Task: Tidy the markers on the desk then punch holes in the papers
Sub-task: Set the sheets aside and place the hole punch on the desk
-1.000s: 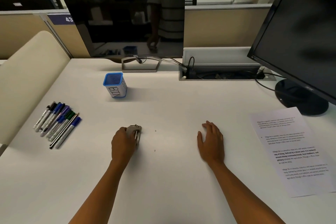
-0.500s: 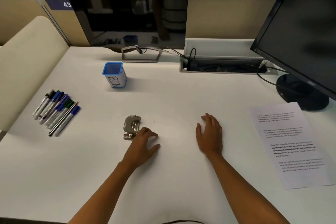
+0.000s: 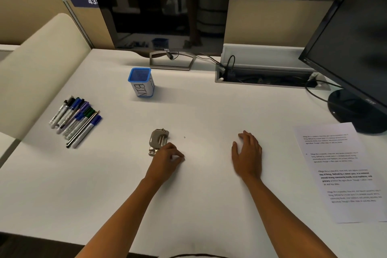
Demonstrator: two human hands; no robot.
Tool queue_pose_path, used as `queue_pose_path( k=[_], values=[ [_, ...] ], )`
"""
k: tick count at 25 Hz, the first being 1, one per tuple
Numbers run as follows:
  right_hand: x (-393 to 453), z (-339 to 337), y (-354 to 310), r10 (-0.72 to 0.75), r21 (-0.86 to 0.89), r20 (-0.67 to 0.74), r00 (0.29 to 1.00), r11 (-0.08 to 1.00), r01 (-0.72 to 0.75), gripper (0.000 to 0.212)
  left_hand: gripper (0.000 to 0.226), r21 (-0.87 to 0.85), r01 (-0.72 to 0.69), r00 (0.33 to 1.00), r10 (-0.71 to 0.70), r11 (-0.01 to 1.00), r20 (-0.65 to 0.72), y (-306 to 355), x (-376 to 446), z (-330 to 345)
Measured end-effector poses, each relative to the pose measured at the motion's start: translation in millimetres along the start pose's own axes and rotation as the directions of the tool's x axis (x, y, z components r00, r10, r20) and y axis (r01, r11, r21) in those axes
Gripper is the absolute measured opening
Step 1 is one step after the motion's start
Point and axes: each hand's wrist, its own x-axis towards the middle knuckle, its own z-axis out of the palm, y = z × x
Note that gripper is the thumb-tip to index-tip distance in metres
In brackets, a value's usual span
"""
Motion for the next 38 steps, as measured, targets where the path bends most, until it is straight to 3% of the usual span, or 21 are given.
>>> queue_pose_path(
  k=[9, 13, 19, 22, 25, 32, 38],
  values=[
    [-0.3, -0.3, -1.0, 0.0, -0.003, 0.003, 1.0, 1.0, 0.0, 0.037, 0.006, 0.073, -0.051, 0.999, 0.052, 0.996, -0.014, -9.4, 1.3, 9.8],
    [-0.8, 0.6, -3.5, -0.032, -0.013, -0.004, 0.999, 0.999, 0.031, 0.033, 0.013, 0.002, -0.063, 0.997, 0.063, 0.998, -0.054, -11.0, -7.1, 16.3],
    [1.0, 21.0, -42.4, -0.278, 0.227, 0.146, 0.949, 0.944, 0.241, 0.026, 0.016, -0.071, -0.058, 0.993, 0.05, 0.996, -0.108, -15.2, -14.8, 14.1],
    [3.6, 42.5, -77.0, -0.326, 0.377, 0.307, 0.894, 0.904, 0.2, 0.024, 0.011, -0.08, -0.052, 0.992, 0.042, 0.995, -0.119, -13.9, -14.4, 13.4],
    [9.8, 60.4, -98.6, -0.329, 0.44, 0.357, 0.874, 0.885, 0.153, 0.023, 0.009, -0.092, -0.041, 0.993, 0.03, 0.995, -0.118, -14.6, -15.3, 13.8],
    [25.8, 68.8, -112.8, -0.322, 0.448, 0.365, 0.873, 0.883, 0.139, 0.01, 0.008, -0.109, -0.052, 0.993, 0.04, 0.993, -0.112, -14.6, -17.7, 13.5],
    [39.2, 71.5, -112.9, -0.377, 0.344, 0.466, 0.8, 0.911, 0.229, 0.005, 0.012, -0.187, -0.02, 0.991, -0.005, 0.982, -0.134, -12.3, -15.0, 12.8]
  ],
)
